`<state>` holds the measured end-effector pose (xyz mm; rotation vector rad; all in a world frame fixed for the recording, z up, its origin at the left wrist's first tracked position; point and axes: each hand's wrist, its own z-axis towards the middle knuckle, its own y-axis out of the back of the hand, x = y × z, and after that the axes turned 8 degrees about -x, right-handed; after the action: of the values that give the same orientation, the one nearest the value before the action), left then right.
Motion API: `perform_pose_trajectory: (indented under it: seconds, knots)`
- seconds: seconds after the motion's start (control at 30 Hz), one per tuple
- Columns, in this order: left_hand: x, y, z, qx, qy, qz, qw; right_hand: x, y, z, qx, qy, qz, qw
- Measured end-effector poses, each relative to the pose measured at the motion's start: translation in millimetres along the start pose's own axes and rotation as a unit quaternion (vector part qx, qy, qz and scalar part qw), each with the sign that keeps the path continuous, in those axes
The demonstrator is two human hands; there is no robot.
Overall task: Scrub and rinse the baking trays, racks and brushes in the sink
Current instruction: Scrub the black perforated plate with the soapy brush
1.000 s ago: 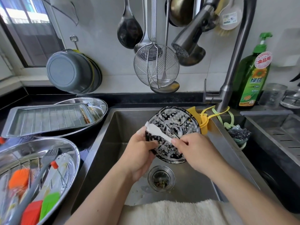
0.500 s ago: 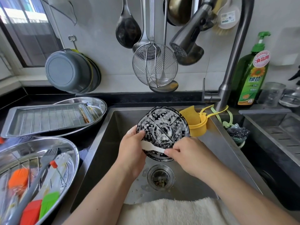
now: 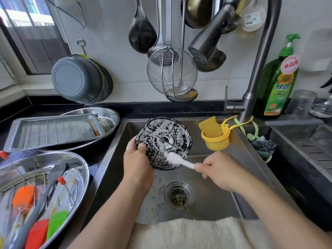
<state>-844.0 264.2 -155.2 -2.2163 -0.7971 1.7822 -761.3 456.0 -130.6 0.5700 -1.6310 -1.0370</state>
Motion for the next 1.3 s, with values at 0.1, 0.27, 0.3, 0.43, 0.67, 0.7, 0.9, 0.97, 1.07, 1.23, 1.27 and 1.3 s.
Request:
perform_pose_trajectory:
  seconds: [0.1, 0.27, 0.3, 0.43, 0.67, 0.7, 0.9, 0.97, 1.07, 1.23, 1.27, 1.3]
  knots:
    - [1, 1, -1, 0.010, -0.005, 0.011, 1.000, -9, 5, 5, -0.049, -0.032, 0.021, 0.998]
    - [-2, -1, -2, -0.012, -0.023, 0.019, 0.999, -9, 1, 5, -0.008, -0.054, 0.035, 0.998]
    - [-4, -1, -5, -0.004, -0.020, 0.028, 0.999, -13, 4, 8, -0.040, -0.074, 0.042, 0.996]
    - [0, -2, -10, 0.025, 0.043, 0.103, 0.993, -21, 1, 11, -0.097, -0.080, 0.105, 0.986]
    - [9, 12, -4, 0.153, 0.010, 0.325, 0.933, -22, -2, 17, -0.154, -0.107, 0.223, 0.957]
    - [8, 13, -8, 0.169, -0.044, 0.405, 0.898, -22, -1, 17, -0.162, -0.103, 0.228, 0.954]
    - [9, 7, -28, 0.114, -0.260, 0.605, 0.744, -24, 4, 19, -0.176, -0.081, 0.236, 0.952]
    - [8, 6, -34, 0.066, -0.334, 0.651, 0.678, -25, 4, 18, -0.170, -0.080, 0.239, 0.953]
    - [1, 1, -48, 0.062, -0.392, 0.743, 0.539, -27, 5, 16, -0.156, -0.076, 0.263, 0.949]
    - [-23, -8, -42, 0.046, -0.353, 0.817, 0.454, -32, 6, 9, -0.139, -0.080, 0.277, 0.947]
    - [-31, -9, -36, 0.040, -0.318, 0.805, 0.500, -32, 5, 8, -0.131, -0.082, 0.273, 0.950]
    - [-38, -8, -28, 0.033, -0.275, 0.777, 0.565, -31, 5, 6, -0.128, -0.081, 0.268, 0.951]
